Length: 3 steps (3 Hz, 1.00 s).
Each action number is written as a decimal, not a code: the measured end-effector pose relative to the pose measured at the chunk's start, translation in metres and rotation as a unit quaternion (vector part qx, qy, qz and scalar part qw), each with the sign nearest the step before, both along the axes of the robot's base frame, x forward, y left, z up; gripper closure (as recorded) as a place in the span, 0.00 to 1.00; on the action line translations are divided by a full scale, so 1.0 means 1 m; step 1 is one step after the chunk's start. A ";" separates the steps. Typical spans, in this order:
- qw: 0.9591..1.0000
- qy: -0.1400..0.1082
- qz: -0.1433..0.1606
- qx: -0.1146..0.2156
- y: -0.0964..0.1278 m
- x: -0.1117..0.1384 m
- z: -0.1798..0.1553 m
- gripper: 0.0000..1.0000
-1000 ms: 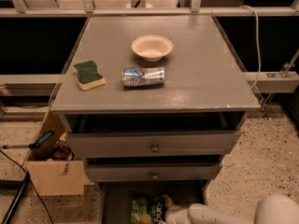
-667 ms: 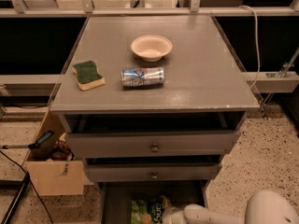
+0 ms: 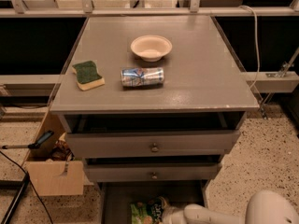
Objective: Pick green rice chip bag from bottom drawer and place on counter
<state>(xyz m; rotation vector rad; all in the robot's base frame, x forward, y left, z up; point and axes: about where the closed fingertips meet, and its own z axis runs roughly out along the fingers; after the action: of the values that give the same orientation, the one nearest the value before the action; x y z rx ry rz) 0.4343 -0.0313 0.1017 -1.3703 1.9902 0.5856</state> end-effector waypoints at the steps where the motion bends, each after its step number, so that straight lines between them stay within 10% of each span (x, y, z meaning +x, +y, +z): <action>1: 1.000 0.000 0.000 0.000 0.000 0.000 0.000 0.66; 3: 1.000 0.000 0.000 0.000 0.000 0.000 0.000 1.00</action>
Offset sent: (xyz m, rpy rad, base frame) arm 0.0000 0.0000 0.0000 0.0000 0.0000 0.0000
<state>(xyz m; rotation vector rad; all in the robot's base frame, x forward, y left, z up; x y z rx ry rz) 0.4342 -0.0312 0.1020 -1.3704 1.9902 0.5858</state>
